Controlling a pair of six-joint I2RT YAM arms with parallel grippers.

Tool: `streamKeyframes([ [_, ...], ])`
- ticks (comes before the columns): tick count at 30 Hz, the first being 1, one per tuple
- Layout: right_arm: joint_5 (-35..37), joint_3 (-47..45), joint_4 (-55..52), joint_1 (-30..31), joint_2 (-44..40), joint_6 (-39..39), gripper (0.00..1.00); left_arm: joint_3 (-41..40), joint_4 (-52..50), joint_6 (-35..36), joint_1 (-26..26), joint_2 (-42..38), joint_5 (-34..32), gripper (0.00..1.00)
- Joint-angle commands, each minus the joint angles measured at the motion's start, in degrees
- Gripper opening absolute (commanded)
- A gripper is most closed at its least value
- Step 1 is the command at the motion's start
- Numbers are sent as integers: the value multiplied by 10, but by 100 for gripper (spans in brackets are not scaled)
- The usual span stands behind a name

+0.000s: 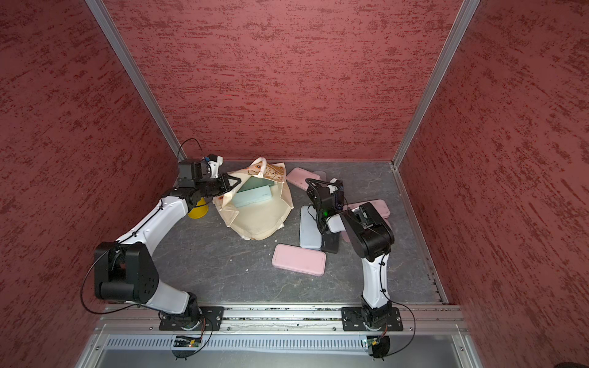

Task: Take out the pencil case from the canvas bag
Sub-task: Place the pencil case at the center of the board.

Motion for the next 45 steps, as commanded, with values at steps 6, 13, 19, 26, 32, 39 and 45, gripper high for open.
streamKeyframes([
  [6,-19,10,-19,10,4,10,22,-1,7,-7,5,-8,6,0],
  [13,-37,-14,-11,18,-2,28,26,-1,6,-6,6,-9,5,0],
  [19,-40,-41,3,24,-24,40,38,0,6,-6,7,-8,6,0],
  [26,-70,-37,-1,26,-40,31,43,0,6,-7,7,-8,6,0],
  [32,-93,-33,-15,32,-47,34,47,-1,5,-5,7,-12,6,0],
  [39,-104,-43,-30,49,-72,45,59,-1,5,-5,7,-13,7,0],
  [45,-121,-43,-47,53,-87,49,61,-1,5,-5,7,-15,6,0],
])
